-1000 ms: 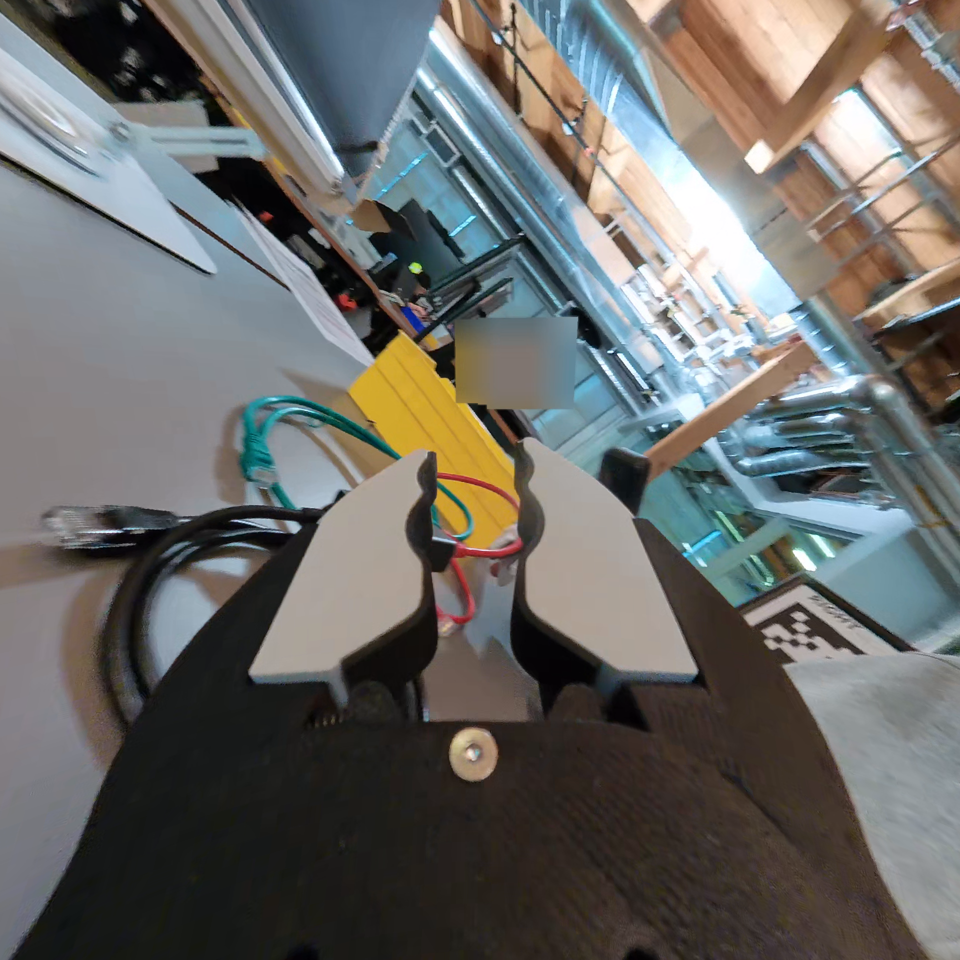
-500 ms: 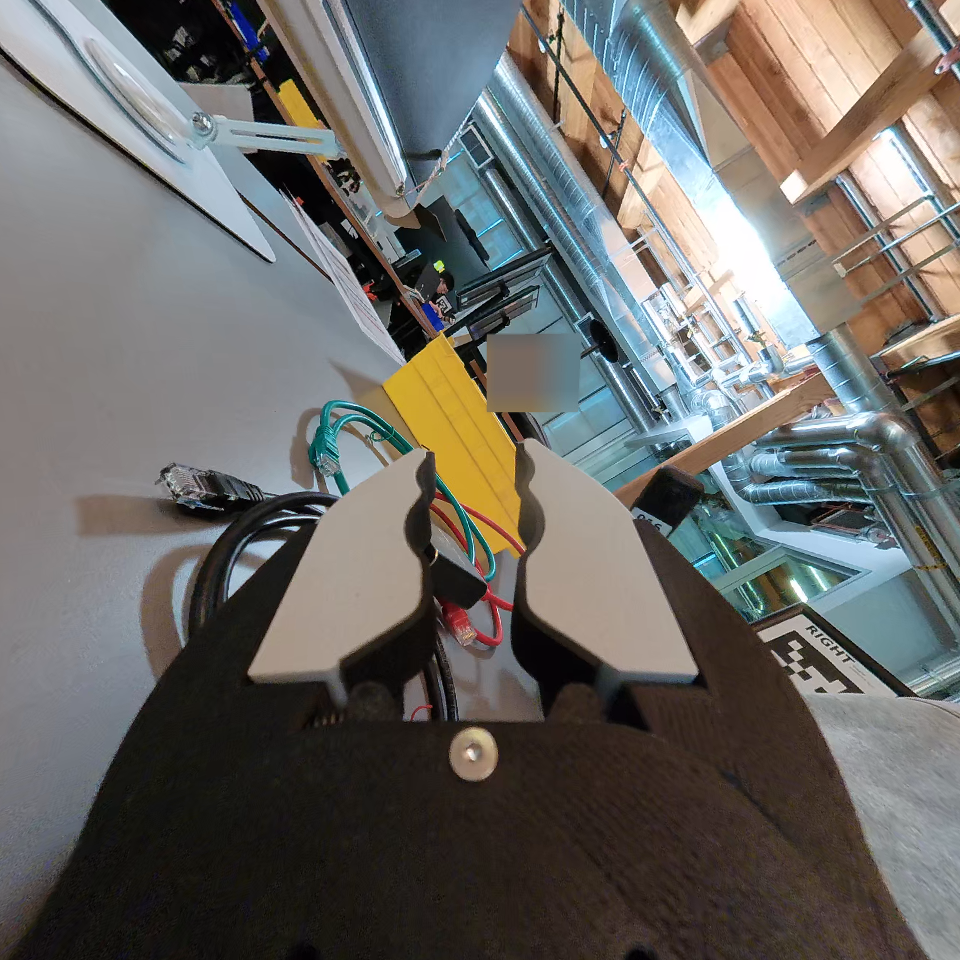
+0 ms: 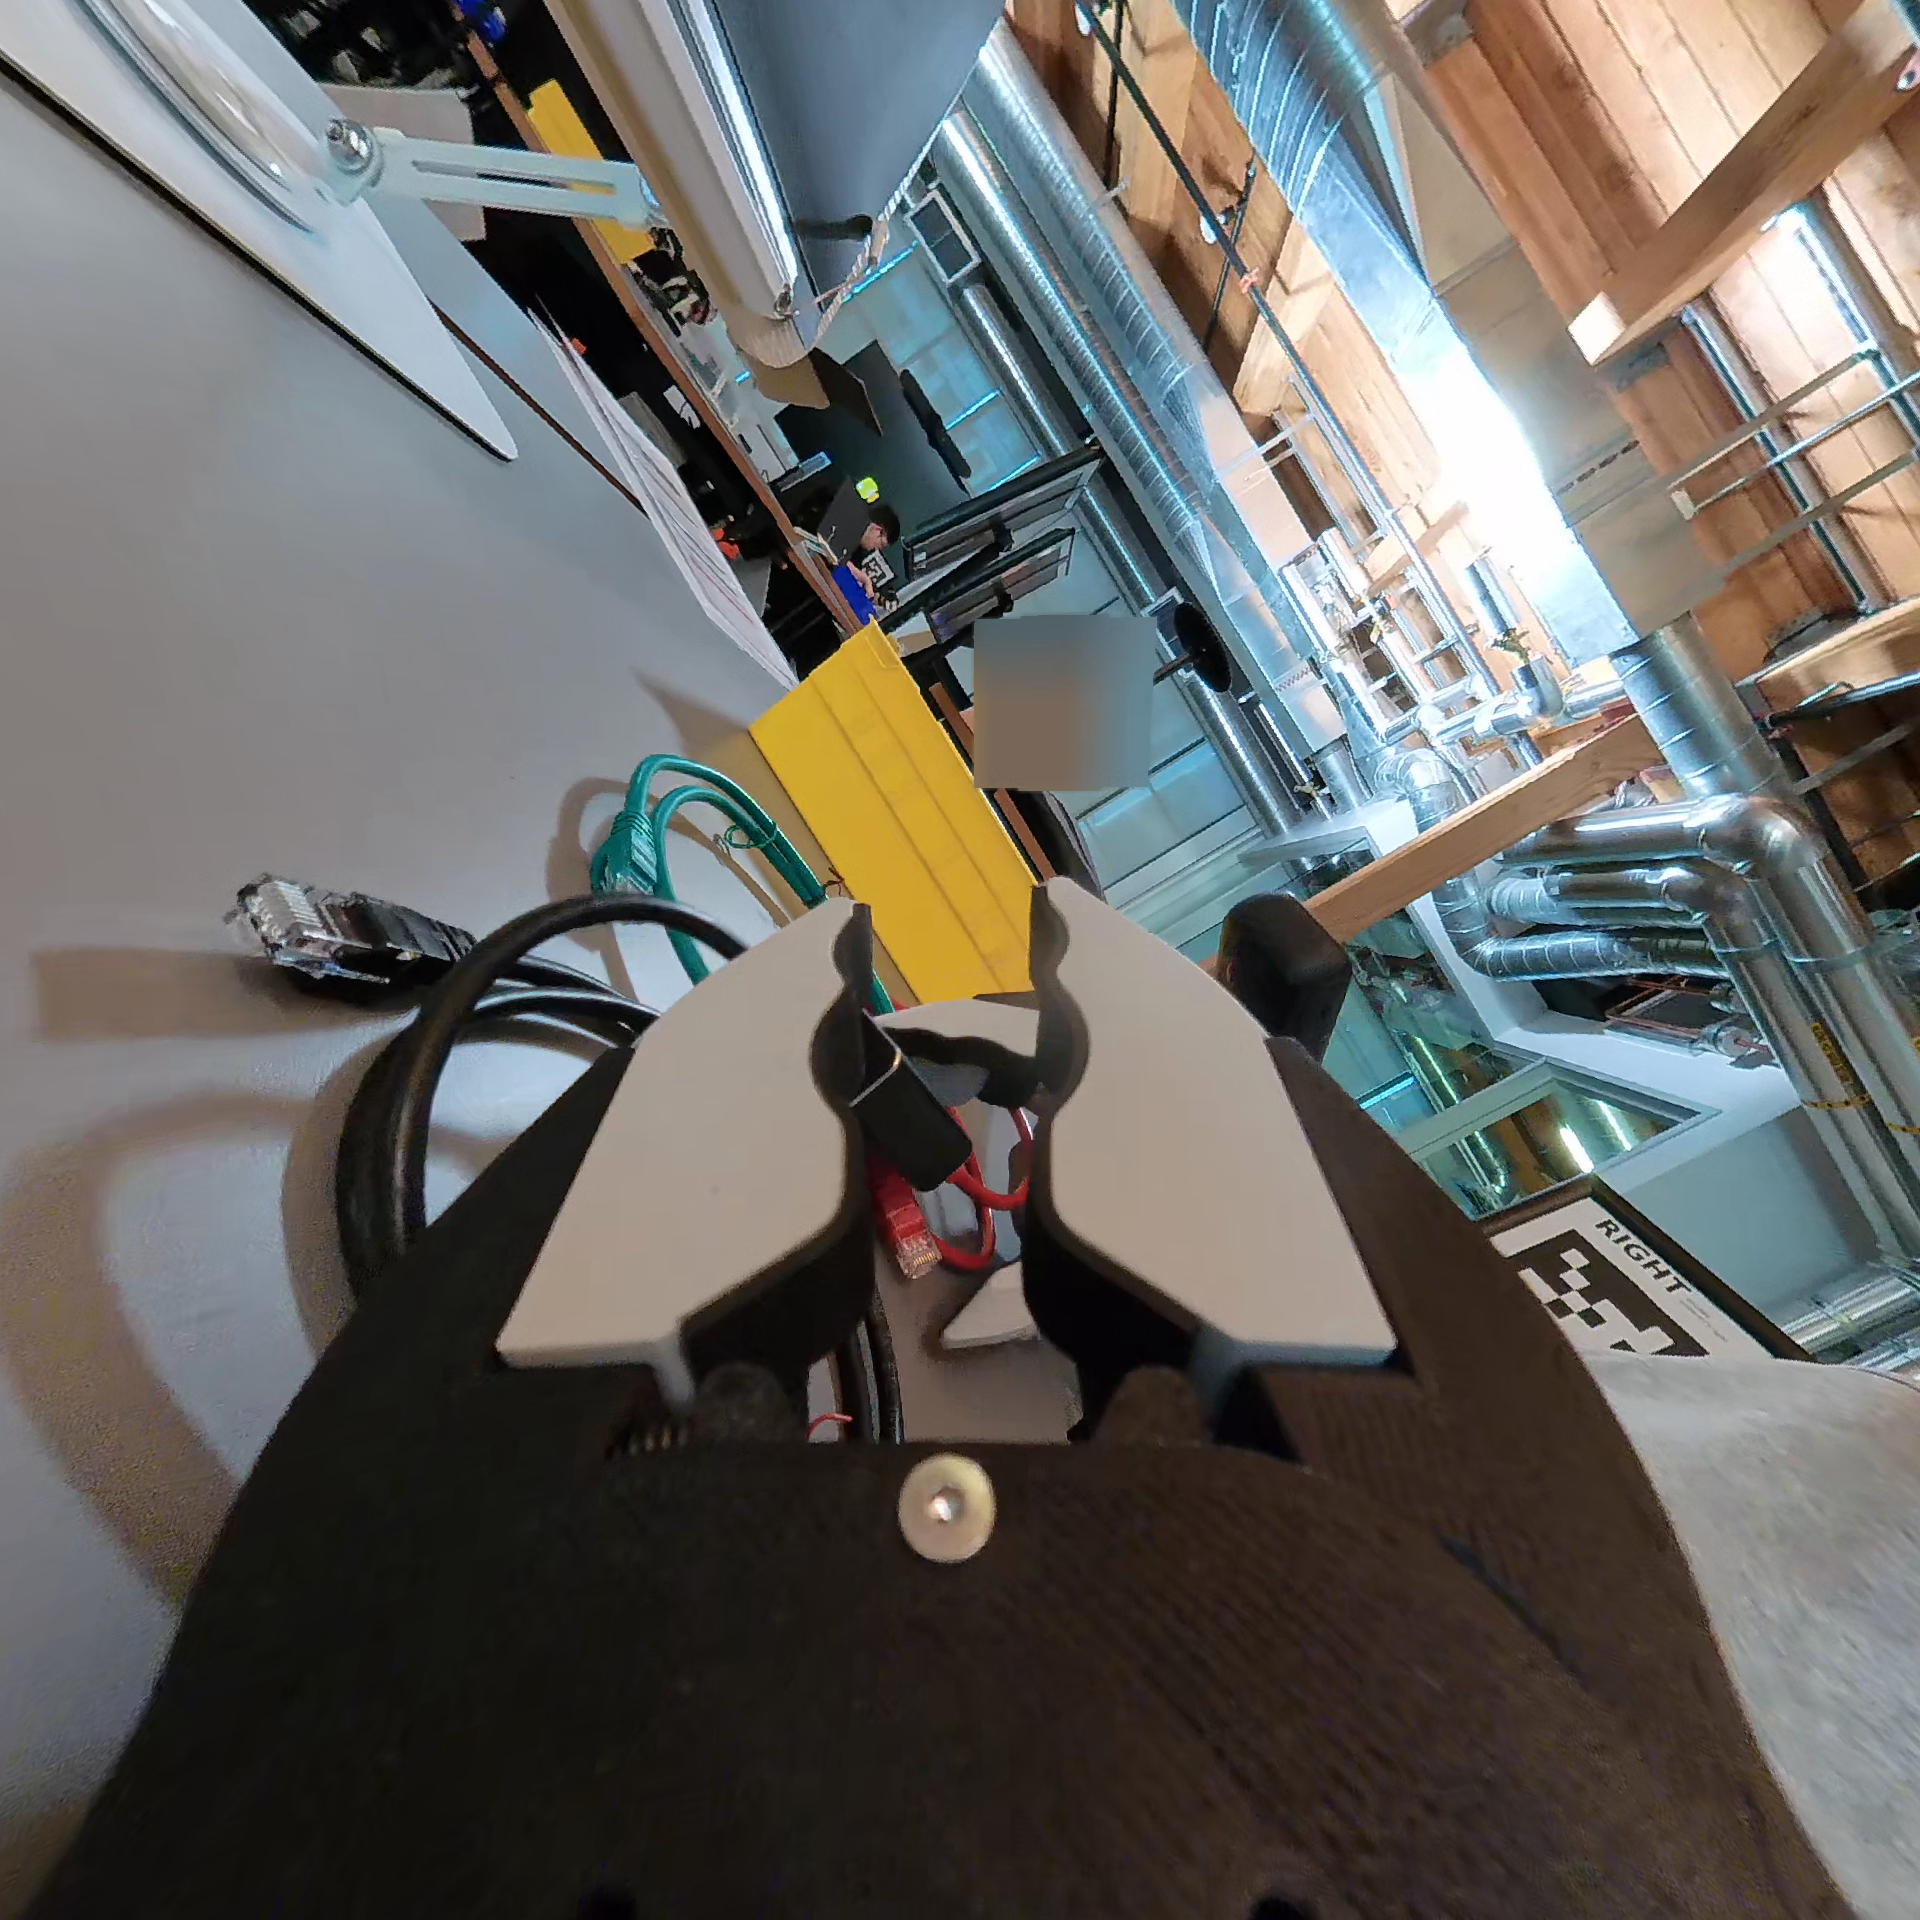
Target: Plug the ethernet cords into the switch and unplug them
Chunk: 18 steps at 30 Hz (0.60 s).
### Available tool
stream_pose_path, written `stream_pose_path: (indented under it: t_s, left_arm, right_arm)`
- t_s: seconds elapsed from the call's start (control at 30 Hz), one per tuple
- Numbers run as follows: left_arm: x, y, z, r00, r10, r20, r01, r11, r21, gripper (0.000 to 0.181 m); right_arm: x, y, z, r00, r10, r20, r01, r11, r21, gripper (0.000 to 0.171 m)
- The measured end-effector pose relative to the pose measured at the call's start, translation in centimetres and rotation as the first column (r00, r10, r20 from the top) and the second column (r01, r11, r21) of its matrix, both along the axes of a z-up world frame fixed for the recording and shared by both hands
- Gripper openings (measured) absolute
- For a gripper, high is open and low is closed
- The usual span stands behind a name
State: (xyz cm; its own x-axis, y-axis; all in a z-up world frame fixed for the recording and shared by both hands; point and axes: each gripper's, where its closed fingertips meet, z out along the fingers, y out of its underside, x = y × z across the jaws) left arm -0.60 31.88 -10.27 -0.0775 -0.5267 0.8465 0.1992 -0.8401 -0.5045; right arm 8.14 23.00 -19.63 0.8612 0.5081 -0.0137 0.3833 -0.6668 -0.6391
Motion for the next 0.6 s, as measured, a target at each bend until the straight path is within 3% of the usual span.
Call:
stream_pose_path:
  t_s: [0.13,0.33,0.6]
  left_arm:
    - [0.0,0.1,-0.1,1.0,-0.002,0.016,0.002,1.0,-0.025,0.029]
    - [-0.1,0.2,-0.1,1.0,0.004,0.026,-0.003,0.999,-0.035,0.029]
    - [-0.6,0.6,0.3,0.999,0.035,0.039,-0.034,0.999,-0.021,0.029]
  right_arm:
    - [0.3,0.2,-0.2,1.0,-0.01,0.008,0.01,1.0,0.017,0.102]
    - [-1.1,-1.3,0.3,0.993,0.116,0.037,-0.117,0.992,0.038,0.036]
    - [-0.1,-1.1,1.7,0.991,0.089,0.095,-0.102,0.985,0.139,0.026]
